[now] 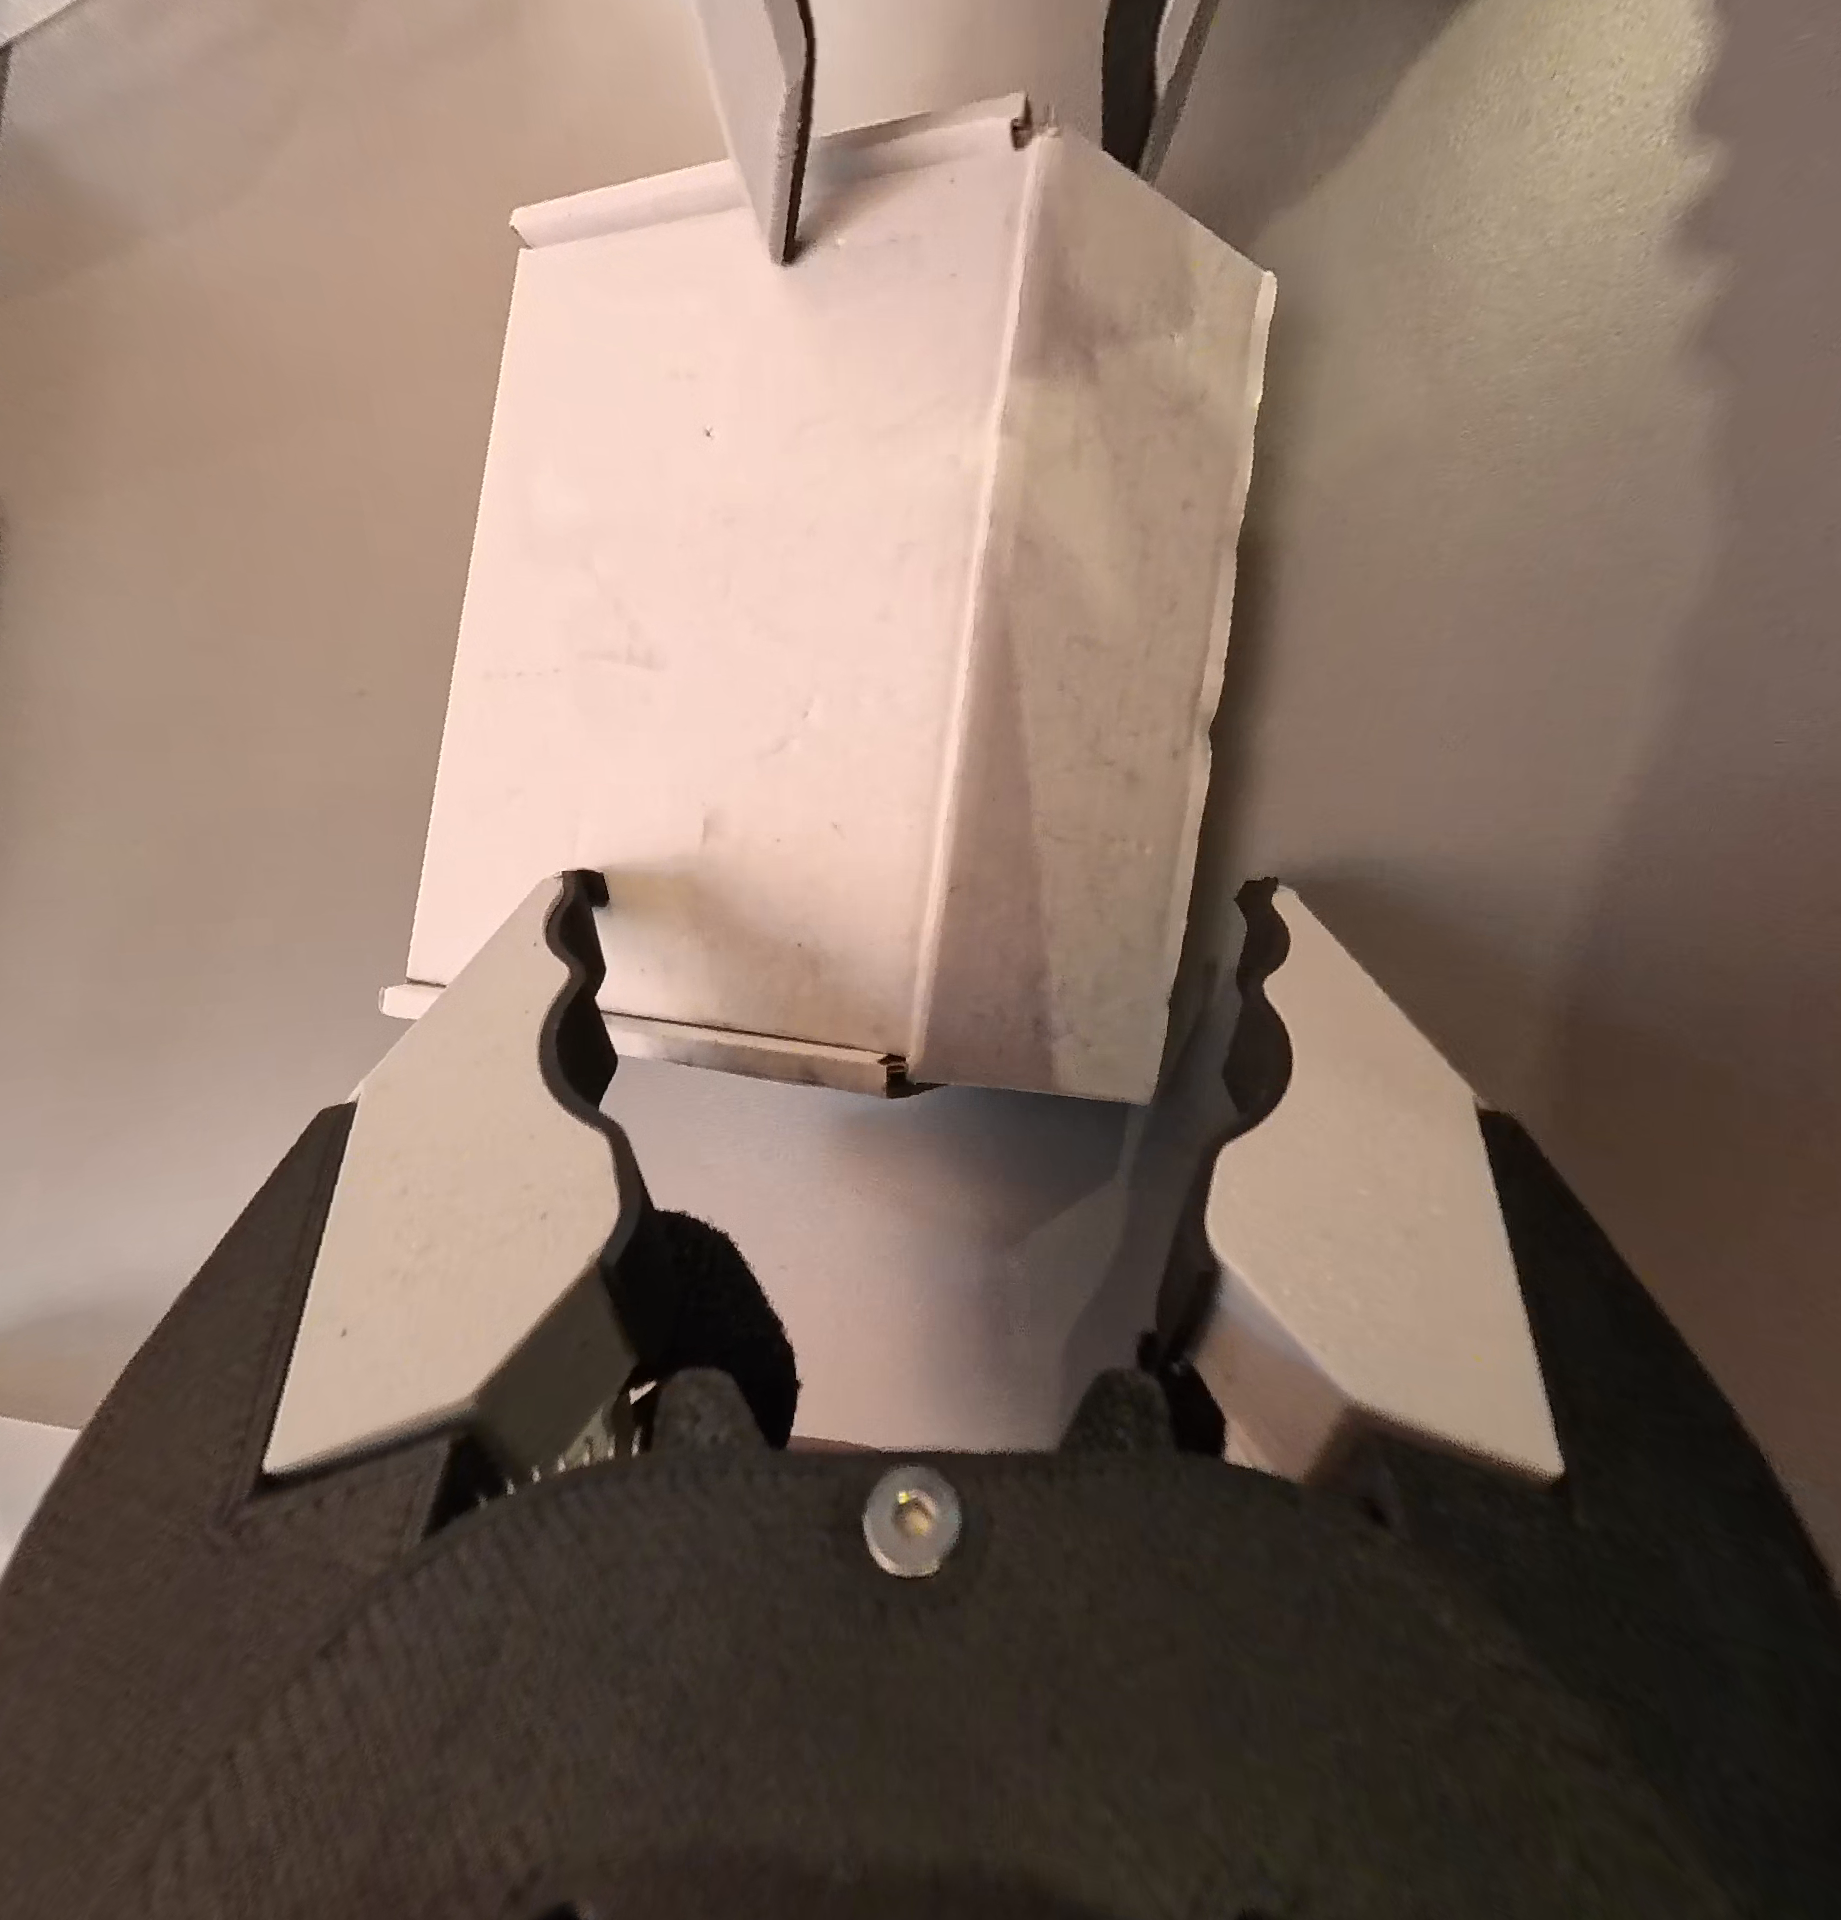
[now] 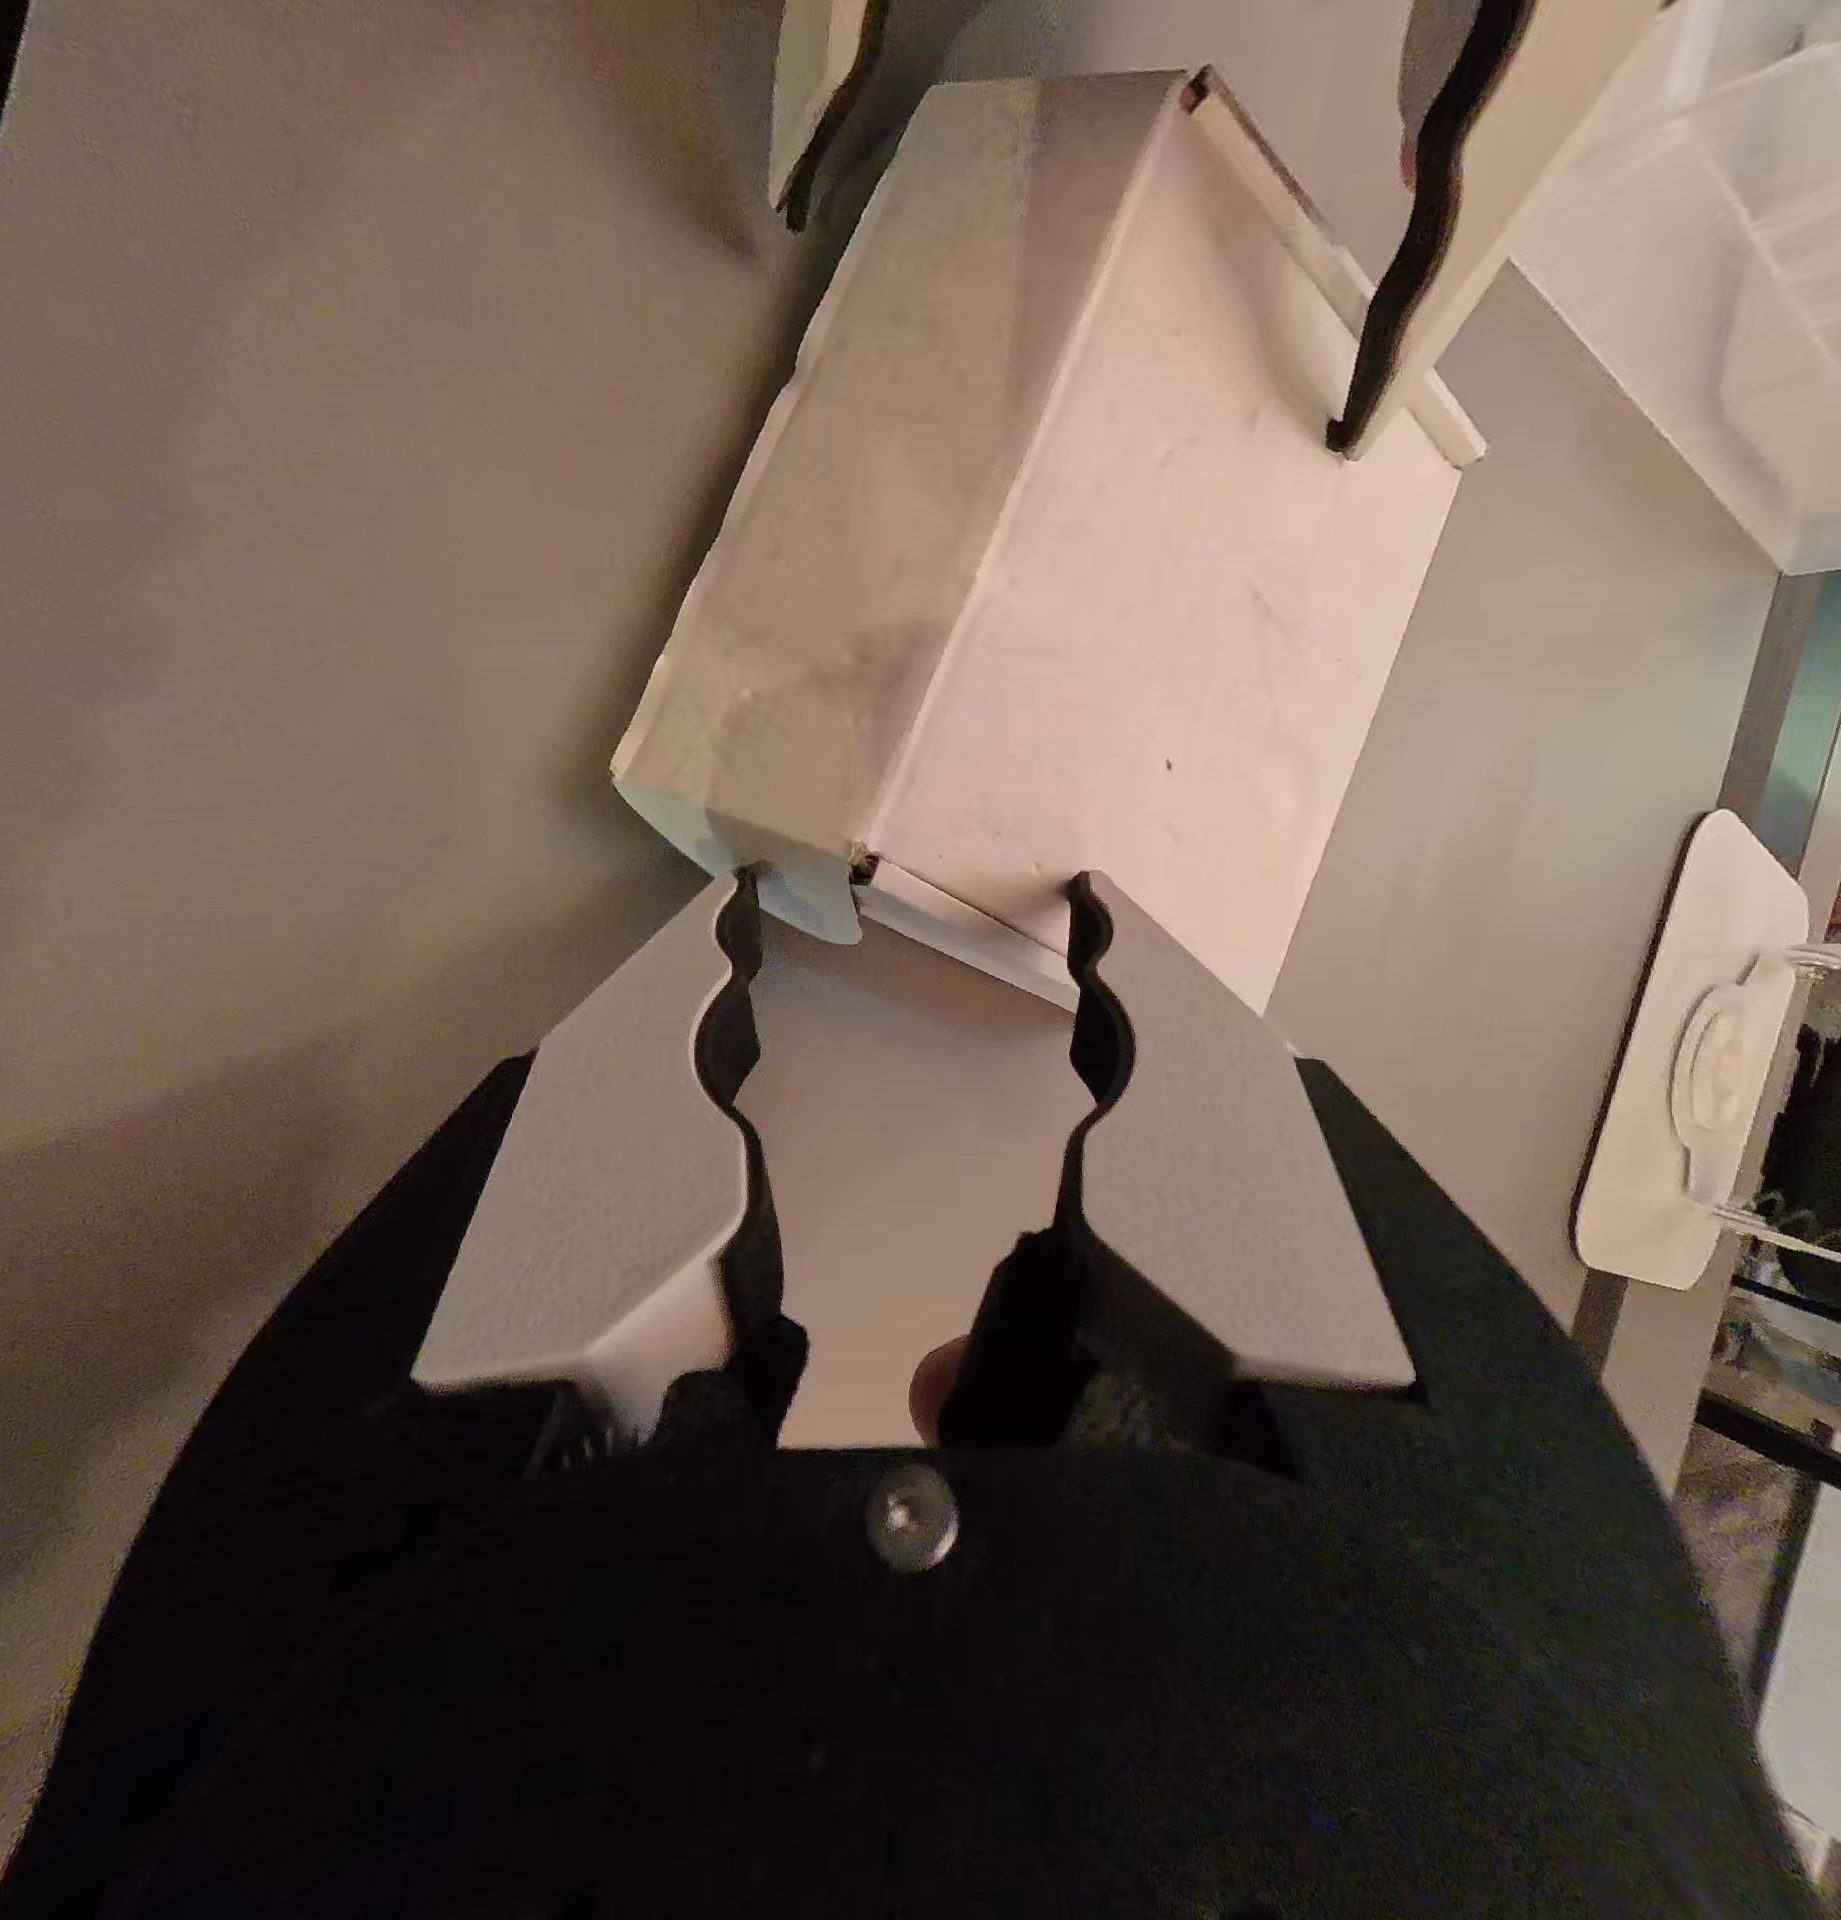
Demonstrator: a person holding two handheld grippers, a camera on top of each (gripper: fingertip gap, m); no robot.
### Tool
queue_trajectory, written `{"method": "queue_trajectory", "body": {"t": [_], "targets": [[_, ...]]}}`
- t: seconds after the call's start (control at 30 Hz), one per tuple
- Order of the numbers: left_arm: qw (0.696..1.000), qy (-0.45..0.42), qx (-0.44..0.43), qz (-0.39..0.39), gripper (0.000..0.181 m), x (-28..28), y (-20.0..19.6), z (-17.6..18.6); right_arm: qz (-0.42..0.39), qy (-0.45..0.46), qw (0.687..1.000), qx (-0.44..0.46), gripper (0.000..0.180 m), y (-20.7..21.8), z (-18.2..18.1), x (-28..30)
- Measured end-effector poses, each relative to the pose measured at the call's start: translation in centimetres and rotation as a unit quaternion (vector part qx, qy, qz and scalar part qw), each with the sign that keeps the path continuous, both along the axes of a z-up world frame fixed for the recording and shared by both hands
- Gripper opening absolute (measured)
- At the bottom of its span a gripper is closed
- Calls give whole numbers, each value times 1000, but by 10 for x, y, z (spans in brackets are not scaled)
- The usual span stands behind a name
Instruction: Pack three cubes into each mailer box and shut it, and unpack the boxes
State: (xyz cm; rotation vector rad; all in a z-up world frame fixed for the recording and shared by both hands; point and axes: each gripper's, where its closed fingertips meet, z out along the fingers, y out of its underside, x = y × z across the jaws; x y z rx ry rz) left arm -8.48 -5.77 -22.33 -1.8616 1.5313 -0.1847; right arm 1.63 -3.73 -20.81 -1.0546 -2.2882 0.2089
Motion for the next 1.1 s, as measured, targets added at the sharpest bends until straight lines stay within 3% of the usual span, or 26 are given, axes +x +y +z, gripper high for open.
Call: {"method": "queue_trajectory", "body": {"t": [0.43, 0.9, 1.0, 1.1], "targets": [[1000, -15, -3, -3, 122, 1, -1, 0, -29, 38, 992, -117, 61, -4, 4, -1], [1000, -26, -10, -5, 127, 2, -1, 0, -67, 94, 948, -296, 55, -9, 16, -9], [1000, -21, -9, -7, 125, 1, -1, 0, -58, 98, 952, -284, 48, -8, 16, -10], [1000, -17, -9, -11, 124, 1, -1, 0, -38, 67, 963, -258, 58, -11, 15, -4]]}}
